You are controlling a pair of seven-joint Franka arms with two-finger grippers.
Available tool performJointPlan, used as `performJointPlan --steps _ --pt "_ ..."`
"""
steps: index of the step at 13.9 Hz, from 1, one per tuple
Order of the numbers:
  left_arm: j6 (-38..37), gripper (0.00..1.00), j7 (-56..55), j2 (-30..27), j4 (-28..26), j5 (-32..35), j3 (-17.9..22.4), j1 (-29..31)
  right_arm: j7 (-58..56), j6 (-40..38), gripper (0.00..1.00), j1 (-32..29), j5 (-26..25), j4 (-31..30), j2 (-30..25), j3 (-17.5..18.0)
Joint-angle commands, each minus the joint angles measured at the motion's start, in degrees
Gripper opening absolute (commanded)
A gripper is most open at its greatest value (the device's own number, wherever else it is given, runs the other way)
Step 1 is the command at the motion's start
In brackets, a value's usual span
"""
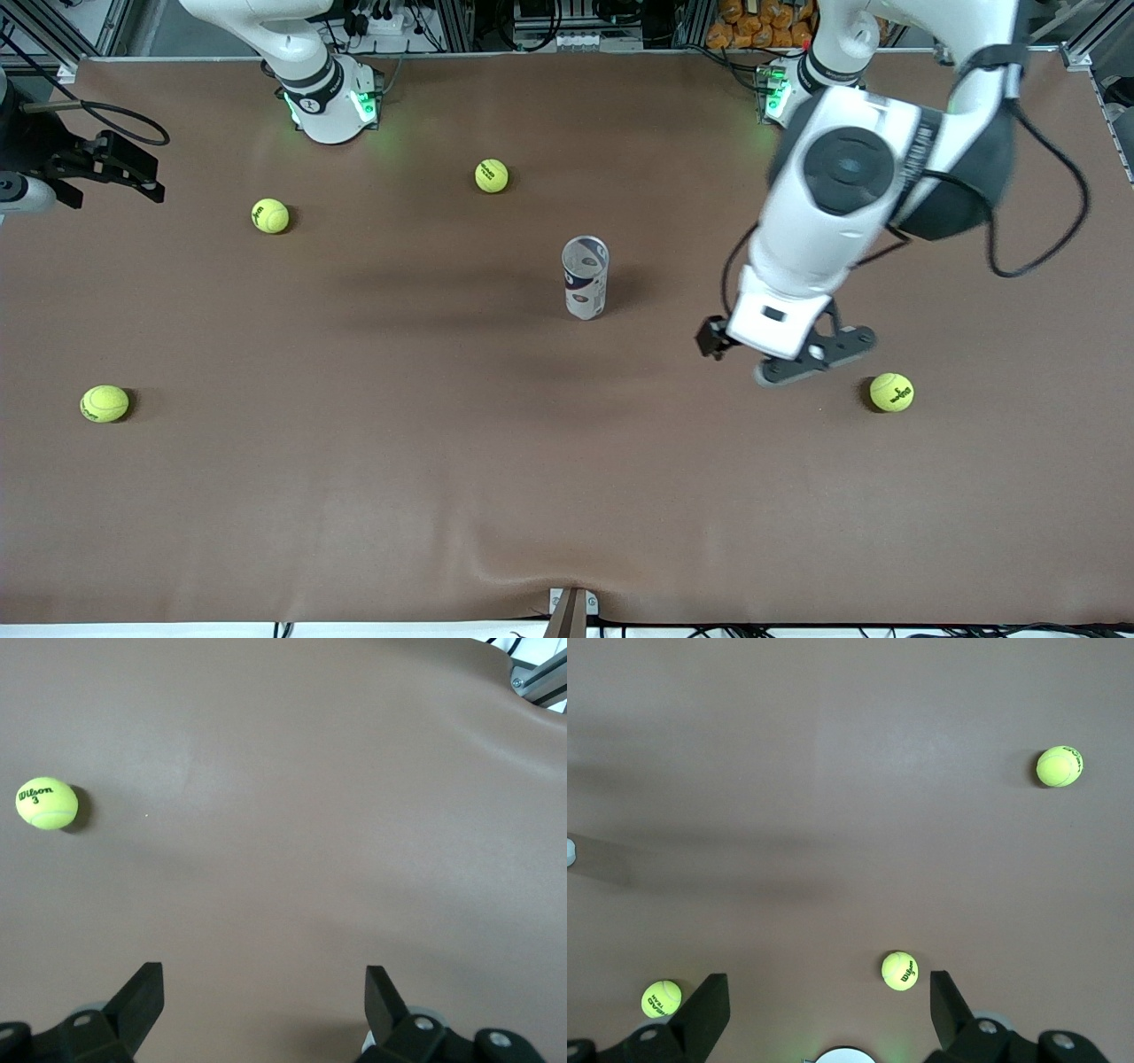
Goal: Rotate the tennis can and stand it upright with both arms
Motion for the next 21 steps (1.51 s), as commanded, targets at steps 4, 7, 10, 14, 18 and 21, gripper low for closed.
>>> performJointPlan --steps 4,7,10,14,18,21 --pt "-3.68 1.0 13.04 -4.31 -1.32 -1.2 -9.03 16.1 -0.49 -0.19 1.0 -0.42 0.77 -1.1 -1.31 0.18" --pt "-6.94 1.0 18.6 -6.34 -1.32 -1.11 -9.2 19.53 -0.49 -0.19 1.0 -0.42 0.77 -1.19 -1.31 0.18" --pt "-9.48 1.0 22.92 -8.44 -1.5 -1.03 -10.35 22.0 -0.49 0.07 1.0 -0.42 0.77 -1.19 -1.14 0.18" --pt "-13.53 1.0 23.97 -16.51 -7.01 -1.2 -9.73 21.91 -0.49 0.25 1.0 -0.68 0.77 -1.19 -1.05 0.18" --pt "-13.45 1.0 27.23 -25.04 -15.63 -1.38 -7.53 22.09 -0.49 0.42 1.0 -0.77 0.77 -1.19 -1.05 0.18" --pt "-13.54 1.0 29.06 -28.48 -19.06 -1.38 -6.31 22.09 -0.49 0.25 1.0 -0.77 0.77 -1.19 -1.14 0.18"
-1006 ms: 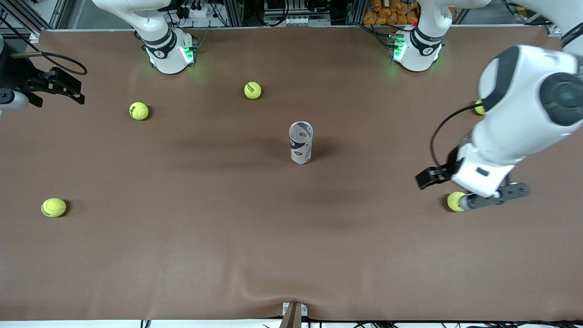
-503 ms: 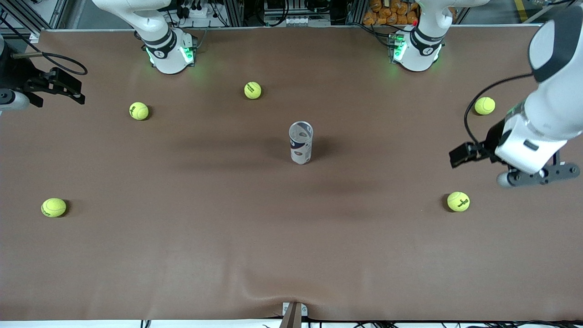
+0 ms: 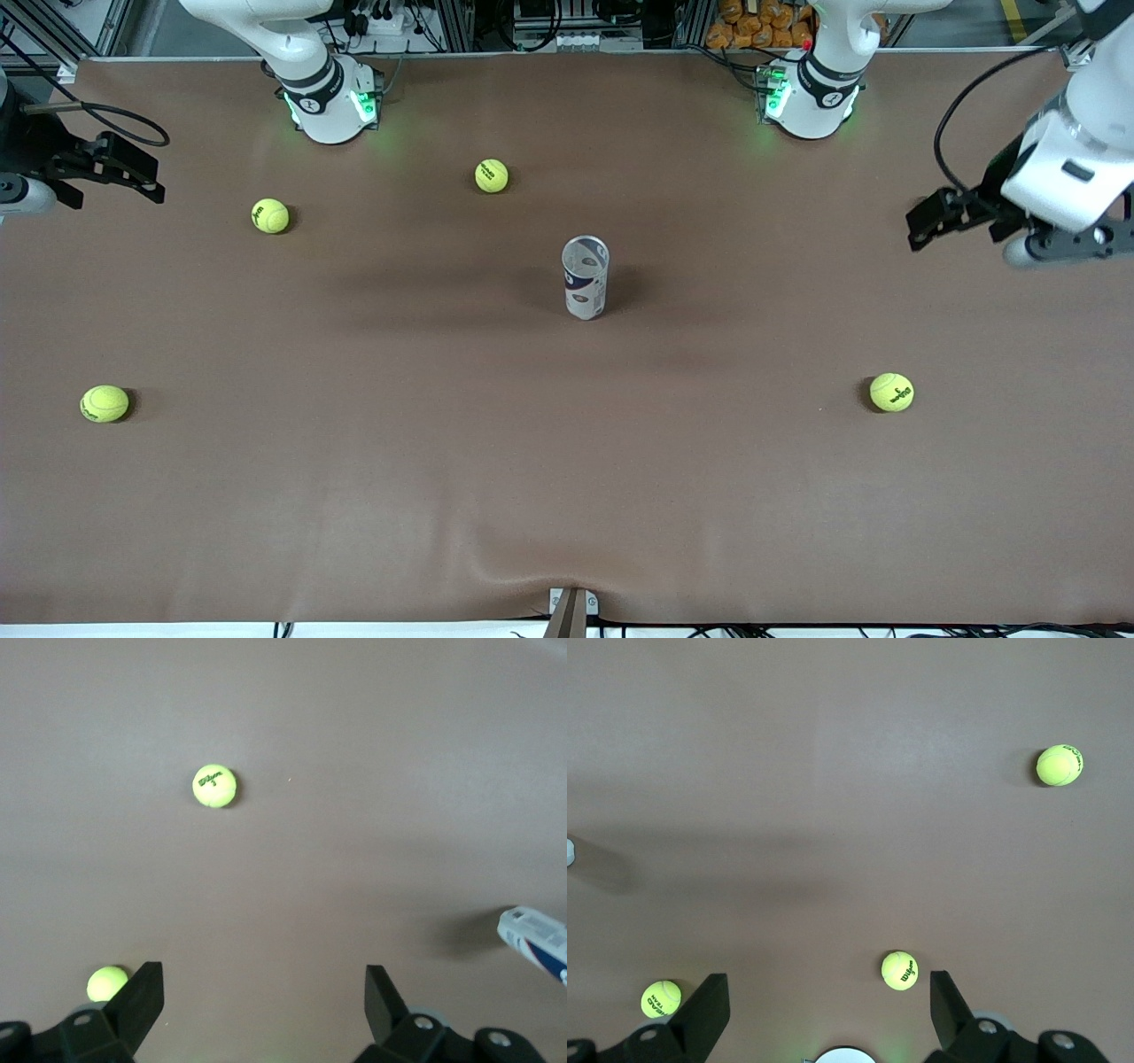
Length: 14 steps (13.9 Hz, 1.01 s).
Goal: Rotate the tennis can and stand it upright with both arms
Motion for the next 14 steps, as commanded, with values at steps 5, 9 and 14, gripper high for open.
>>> performJointPlan --steps 5,9,14 --pt "0.11 1.0 6.89 -4.12 -4.32 -0.44 4.64 0.12 -0.49 0.07 1.0 -0.75 0.77 -1.0 -1.14 0.17" --pt "0.38 1.0 8.92 -3.07 -4.05 -1.14 7.36 -0.06 -0.49 -0.19 1.0 -0.75 0.77 -1.0 -1.14 0.18" --pt "0.55 1.0 9.7 -2.45 -4.14 -2.01 7.8 -0.32 -0.49 -0.37 1.0 -0.75 0.77 -1.18 -1.31 0.17"
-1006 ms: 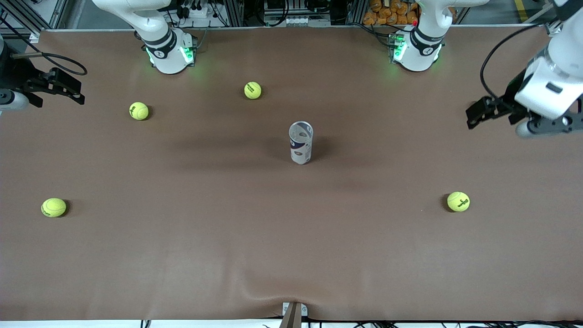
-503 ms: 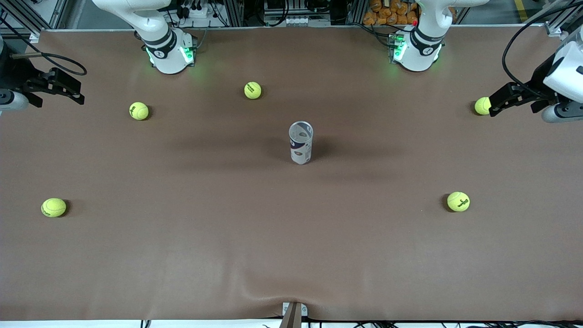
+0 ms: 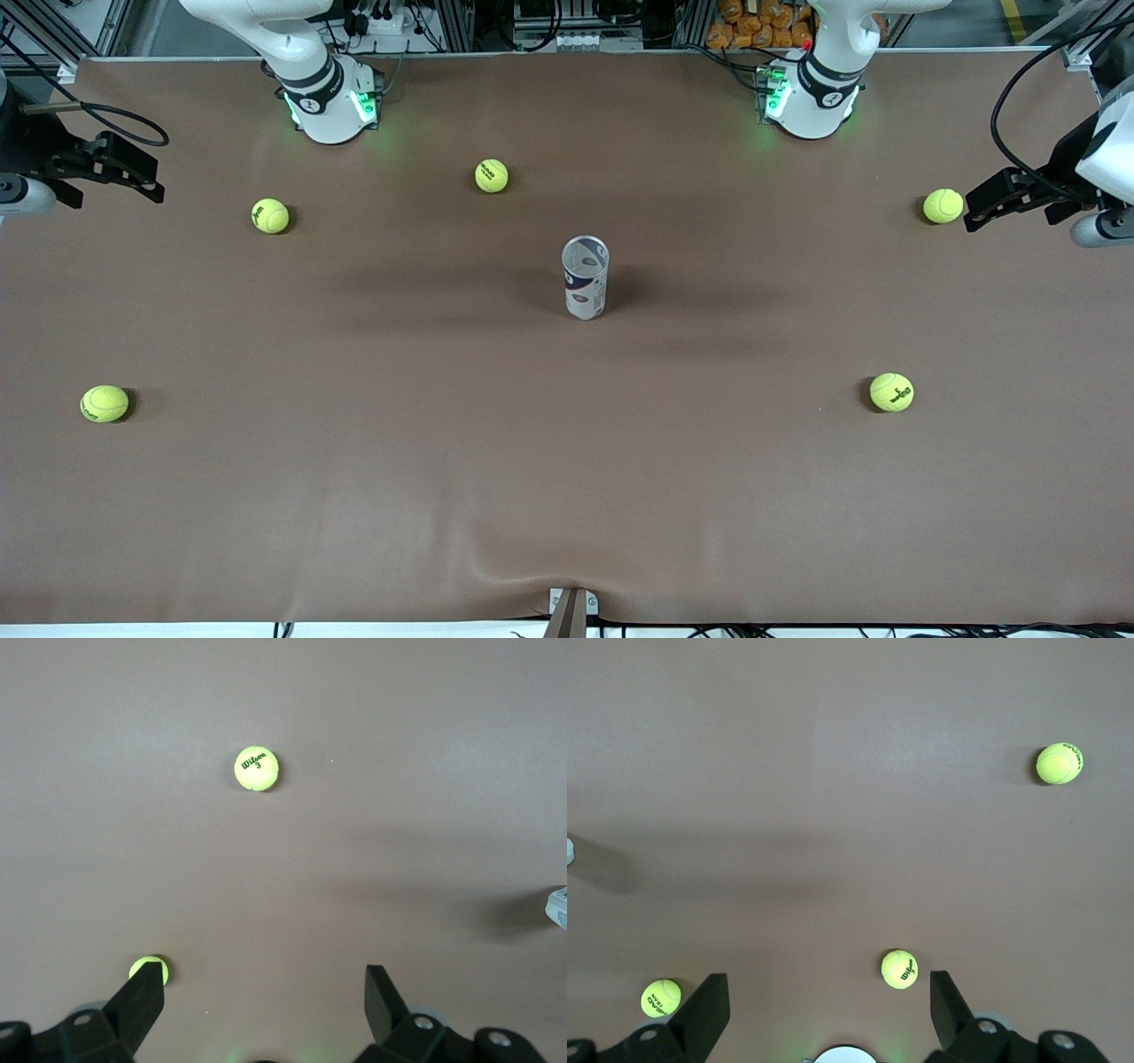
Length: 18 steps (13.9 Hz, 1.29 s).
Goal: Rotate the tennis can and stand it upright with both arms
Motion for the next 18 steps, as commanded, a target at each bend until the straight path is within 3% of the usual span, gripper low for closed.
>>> performJointPlan --steps 1,18 --pt "0.43 1.0 2.66 -0.1 0.07 -1.99 1.66 -0.29 -0.49 -0.25 1.0 -0.74 0.77 -1.17 -1.31 0.23" --pt "0.43 1.0 3.55 -0.28 0.33 -1.29 2.98 -0.64 -0.49 -0.51 1.0 -0.65 0.77 -1.17 -1.31 0.23"
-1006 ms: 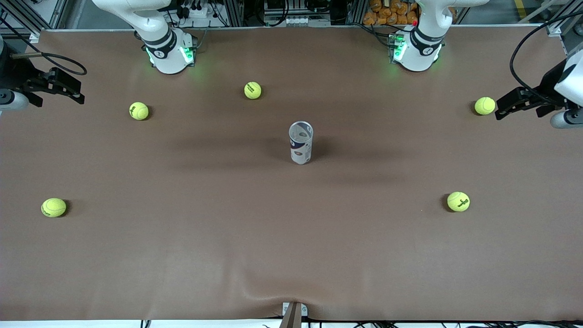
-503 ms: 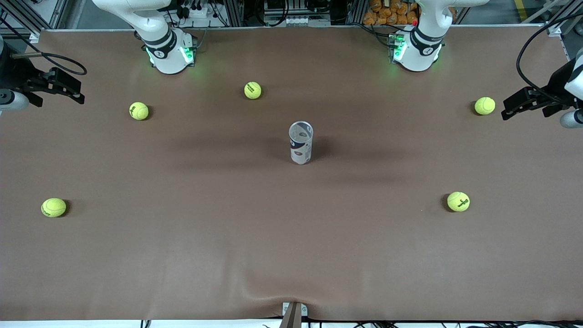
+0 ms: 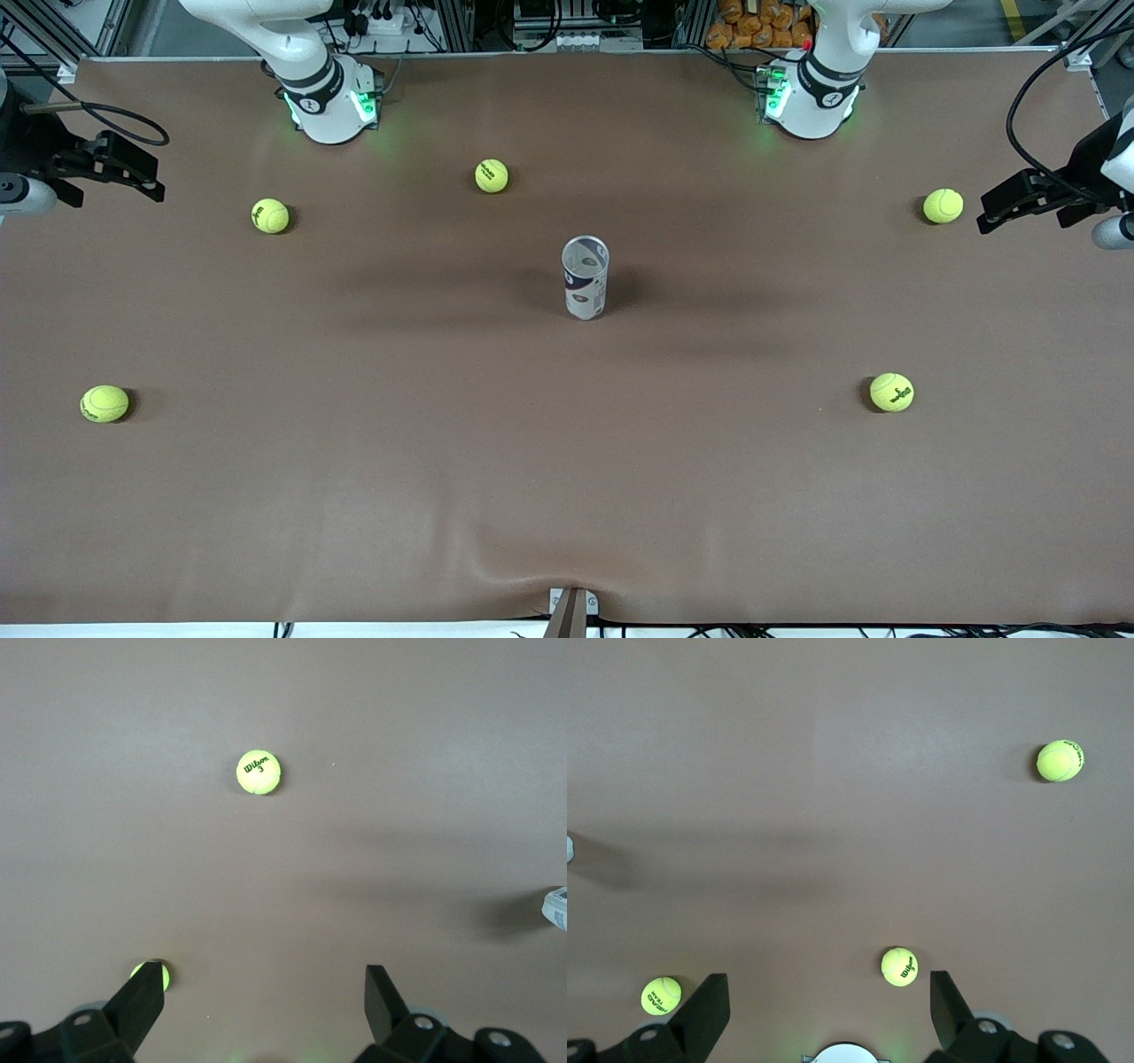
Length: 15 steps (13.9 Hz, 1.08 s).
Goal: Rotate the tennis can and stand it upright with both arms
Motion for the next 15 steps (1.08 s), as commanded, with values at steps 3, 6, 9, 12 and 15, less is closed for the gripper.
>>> performJointPlan --steps 3,6,9,12,15 --pt "0.16 1.0 1.0 -0.27 0.02 -0.27 0.57 -0.61 -0.49 -0.17 1.0 -0.65 0.77 -1.17 -1.31 0.25" --pt "0.08 1.0 0.56 -0.35 0.02 -0.62 0.57 -0.97 -0.49 -0.34 1.0 -0.74 0.77 -1.17 -1.31 0.25" --pt "-0.01 1.0 0.83 -0.27 0.02 -0.71 0.57 -1.05 -0.49 -0.26 1.0 -0.74 0.77 -1.17 -1.4 0.25" --pt "-0.01 1.0 1.09 -0.27 0.02 -0.71 0.57 -1.05 -0.49 -0.26 1.0 -0.74 0.77 -1.17 -1.4 0.25" --pt "-0.01 1.0 1.18 -0.27 0.02 -0.71 0.57 -1.05 -0.49 0.27 1.0 -0.91 0.77 -1.17 -1.4 0.07"
